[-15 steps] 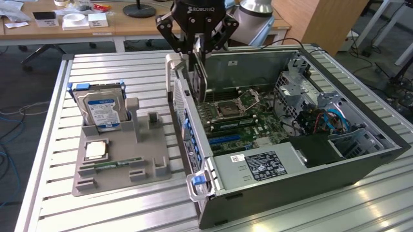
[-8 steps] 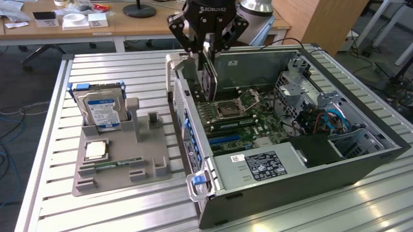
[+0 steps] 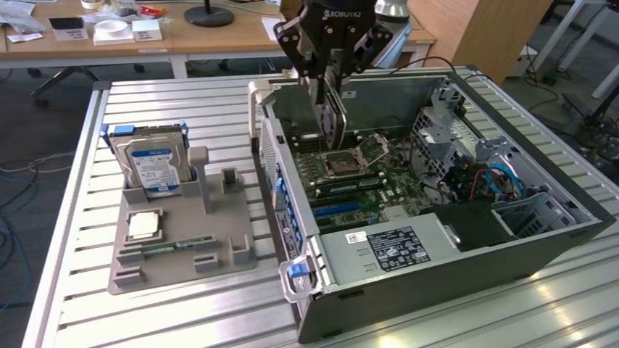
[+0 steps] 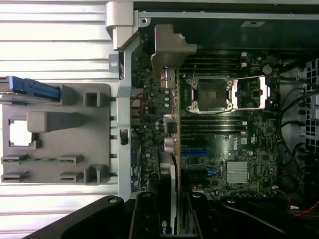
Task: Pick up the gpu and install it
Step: 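Pick up the gpu and move the gpu toward the slot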
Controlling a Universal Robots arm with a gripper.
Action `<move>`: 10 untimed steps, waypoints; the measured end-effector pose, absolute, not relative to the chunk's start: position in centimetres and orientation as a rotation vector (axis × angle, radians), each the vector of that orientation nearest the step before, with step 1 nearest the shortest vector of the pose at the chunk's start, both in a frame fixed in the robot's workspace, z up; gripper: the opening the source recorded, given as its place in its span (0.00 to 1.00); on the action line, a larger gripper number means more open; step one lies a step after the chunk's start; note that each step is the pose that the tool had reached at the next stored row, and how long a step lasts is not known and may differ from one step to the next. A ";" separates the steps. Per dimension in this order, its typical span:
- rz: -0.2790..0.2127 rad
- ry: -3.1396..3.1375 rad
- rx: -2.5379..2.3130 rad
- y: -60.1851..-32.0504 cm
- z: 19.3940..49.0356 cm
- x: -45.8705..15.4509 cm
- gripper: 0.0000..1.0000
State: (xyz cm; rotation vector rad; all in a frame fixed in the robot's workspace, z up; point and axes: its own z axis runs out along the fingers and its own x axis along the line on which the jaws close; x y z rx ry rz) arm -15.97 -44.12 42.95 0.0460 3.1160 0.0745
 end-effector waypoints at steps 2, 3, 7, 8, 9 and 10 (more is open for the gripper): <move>0.075 3.116 0.046 -44.1 42.9 -15.4 0.27; 0.075 3.116 0.046 -44.1 42.9 -15.0 0.27; 0.075 3.116 0.046 -44.1 42.9 -13.5 0.27; 0.076 3.116 0.046 -44.1 42.9 -13.1 0.27; 0.076 3.116 0.046 -44.1 42.9 -12.7 0.27; 0.076 3.116 0.046 -44.1 42.9 -12.3 0.27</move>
